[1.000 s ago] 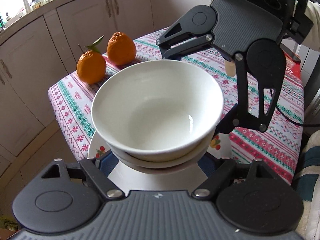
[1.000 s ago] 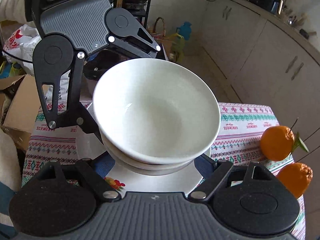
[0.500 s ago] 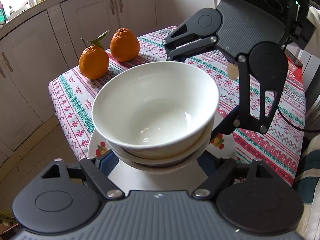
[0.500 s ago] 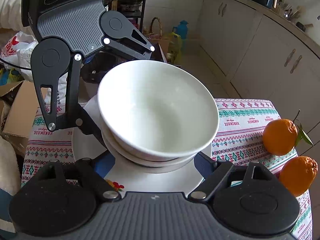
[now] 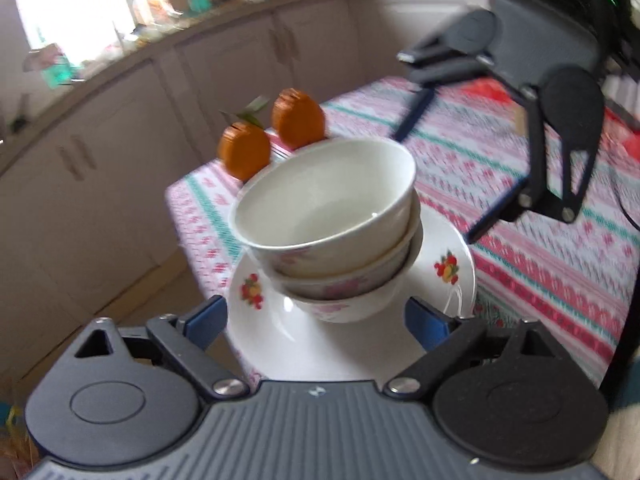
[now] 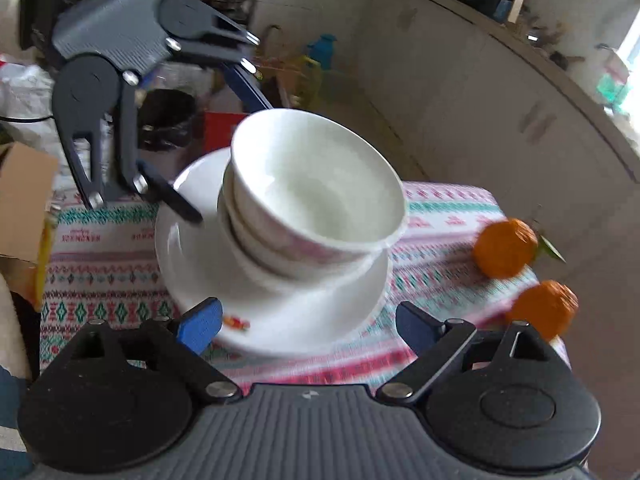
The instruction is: Organize plates and bowls
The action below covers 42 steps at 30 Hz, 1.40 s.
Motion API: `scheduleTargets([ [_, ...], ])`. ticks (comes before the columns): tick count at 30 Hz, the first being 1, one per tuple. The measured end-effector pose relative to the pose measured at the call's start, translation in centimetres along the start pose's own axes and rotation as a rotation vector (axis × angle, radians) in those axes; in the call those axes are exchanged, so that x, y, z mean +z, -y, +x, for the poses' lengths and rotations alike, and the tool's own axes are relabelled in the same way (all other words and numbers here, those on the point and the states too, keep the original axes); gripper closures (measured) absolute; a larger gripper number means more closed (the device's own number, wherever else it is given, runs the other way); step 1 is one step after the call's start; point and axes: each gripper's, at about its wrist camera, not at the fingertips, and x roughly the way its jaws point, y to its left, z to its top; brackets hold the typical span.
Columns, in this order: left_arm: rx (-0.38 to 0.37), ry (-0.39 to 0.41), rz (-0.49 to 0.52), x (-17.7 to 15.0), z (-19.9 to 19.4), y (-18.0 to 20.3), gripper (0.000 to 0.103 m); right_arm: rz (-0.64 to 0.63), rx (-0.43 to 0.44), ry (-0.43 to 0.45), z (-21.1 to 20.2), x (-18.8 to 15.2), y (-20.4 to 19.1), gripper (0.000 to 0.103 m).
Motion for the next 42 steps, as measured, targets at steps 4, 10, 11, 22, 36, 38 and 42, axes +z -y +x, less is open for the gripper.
scheduleTargets([
  [4, 0.068, 0.081, -0.109, -0.5, -2.7, 1.2, 0.0, 0.121, -0.109, -0.012, -2.6, -1.1, -1.4, 0.007],
  [10, 0.26, 0.217, -0.286, -0.9, -5.6, 5.5, 0.0, 0.479, -0.348, 0.0, -6.1, -3.2, -3.6, 0.0],
  [11, 0.269, 0.225, -0.331, -1.0, -6.0, 6.1, 0.0, 0.532, -0.381, 0.003, -6.5, -3.6, -4.1, 0.0],
  [22, 0.3, 0.097, -0.581, -1.0, -8.6, 11.0, 0.001, 0.883, -0.537, 0.103, -12.1, -6.8, -10.9, 0.0],
  [36, 0.383, 0.169, -0.553, 0.1, -11.4, 12.9, 0.0, 0.866, -0.589, 0.19, -14.8, -6.6, -13.0, 0.0],
  [38, 0.387, 0.172, -0.551, 0.2, -11.4, 13.0, 0.0, 0.868, -0.592, 0.194, -14.8, -6.6, -13.0, 0.0],
  [42, 0.402, 0.187, -0.545, 0.4, -11.6, 13.3, 0.0, 0.877, -0.592, 0.199, -14.8, -6.7, -13.0, 0.0],
])
